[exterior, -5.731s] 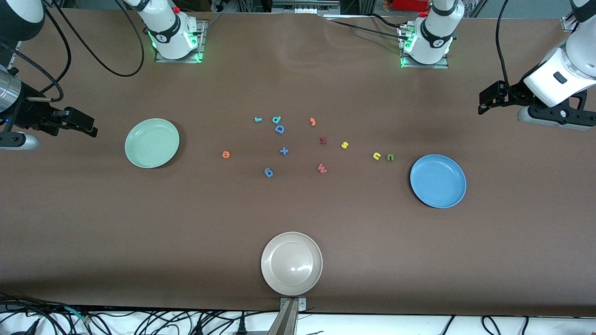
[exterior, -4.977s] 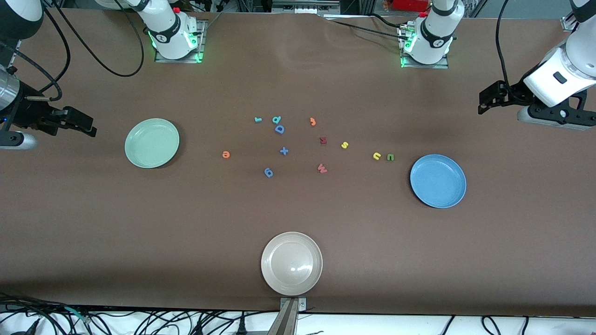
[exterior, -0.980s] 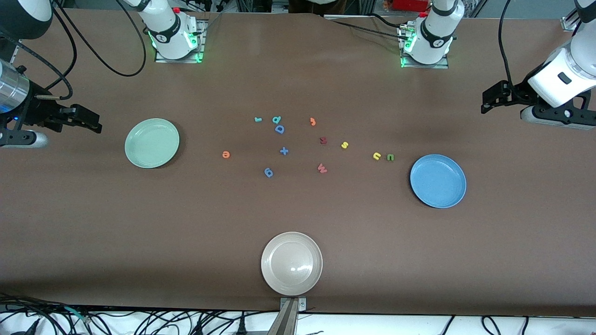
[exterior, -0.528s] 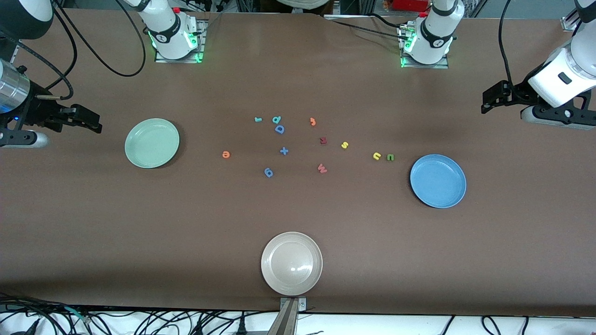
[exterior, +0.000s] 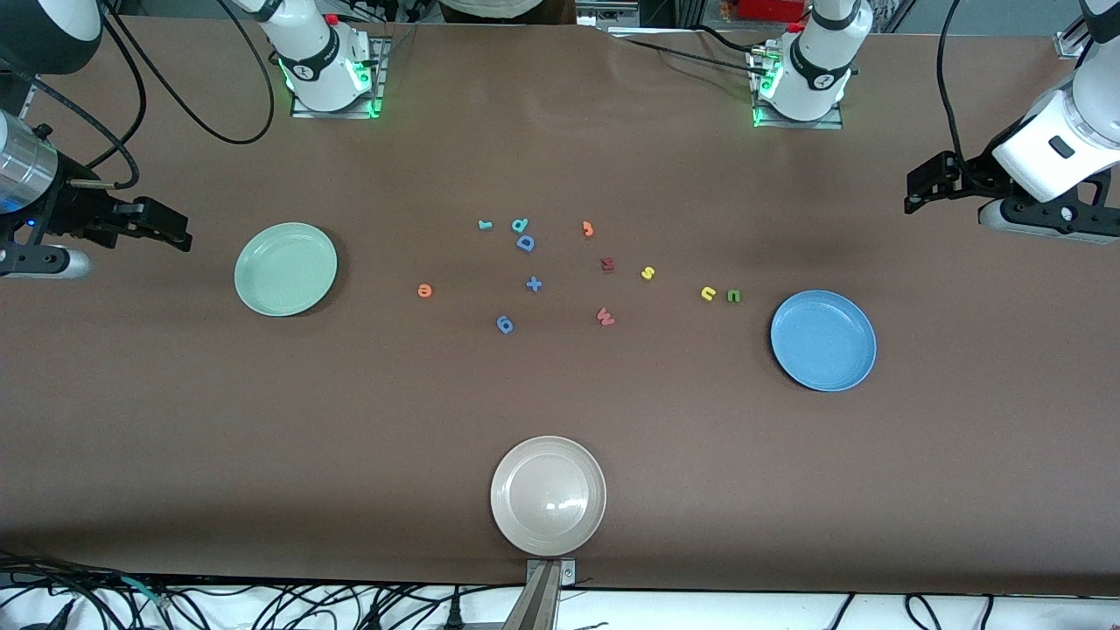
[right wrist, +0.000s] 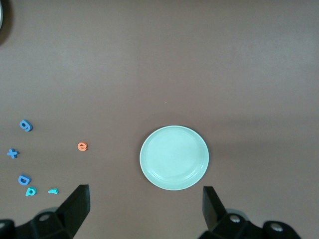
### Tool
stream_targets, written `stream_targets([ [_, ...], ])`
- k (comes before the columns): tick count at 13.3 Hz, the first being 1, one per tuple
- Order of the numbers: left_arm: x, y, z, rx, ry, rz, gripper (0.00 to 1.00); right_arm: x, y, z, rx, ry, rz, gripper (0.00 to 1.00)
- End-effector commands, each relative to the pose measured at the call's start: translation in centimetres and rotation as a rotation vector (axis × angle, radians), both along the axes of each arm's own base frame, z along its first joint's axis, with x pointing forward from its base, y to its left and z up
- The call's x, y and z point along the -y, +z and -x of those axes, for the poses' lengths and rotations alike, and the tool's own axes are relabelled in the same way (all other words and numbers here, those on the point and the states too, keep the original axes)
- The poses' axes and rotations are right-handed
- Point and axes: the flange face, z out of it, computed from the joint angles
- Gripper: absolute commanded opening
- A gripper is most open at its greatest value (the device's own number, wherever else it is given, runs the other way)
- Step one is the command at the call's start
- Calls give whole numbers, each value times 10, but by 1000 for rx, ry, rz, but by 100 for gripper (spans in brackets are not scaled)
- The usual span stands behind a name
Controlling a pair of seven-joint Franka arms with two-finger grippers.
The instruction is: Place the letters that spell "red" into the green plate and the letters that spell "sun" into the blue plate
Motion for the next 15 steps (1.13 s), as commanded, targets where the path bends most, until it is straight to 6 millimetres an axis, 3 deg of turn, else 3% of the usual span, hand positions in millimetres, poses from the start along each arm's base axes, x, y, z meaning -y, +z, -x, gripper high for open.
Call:
stream_targets([
  [1,-3,7,4,2,1,-34,100,-14,3,3,-5,-31,20,100],
  [6,-3,8,4,3,1,-32,100,-60,0,9,-12,-137,22,99],
  [9,-3,7,4,2,1,-34,100,-101,-20,7,-29,-90,28,99],
  [11,-3,7,4,2,1,-34,100,-132,-46,3,-39,-42,34,99],
  [15,-3,7,4,0,-1,-32,100,-159,-106,16,-78,6,47,99],
])
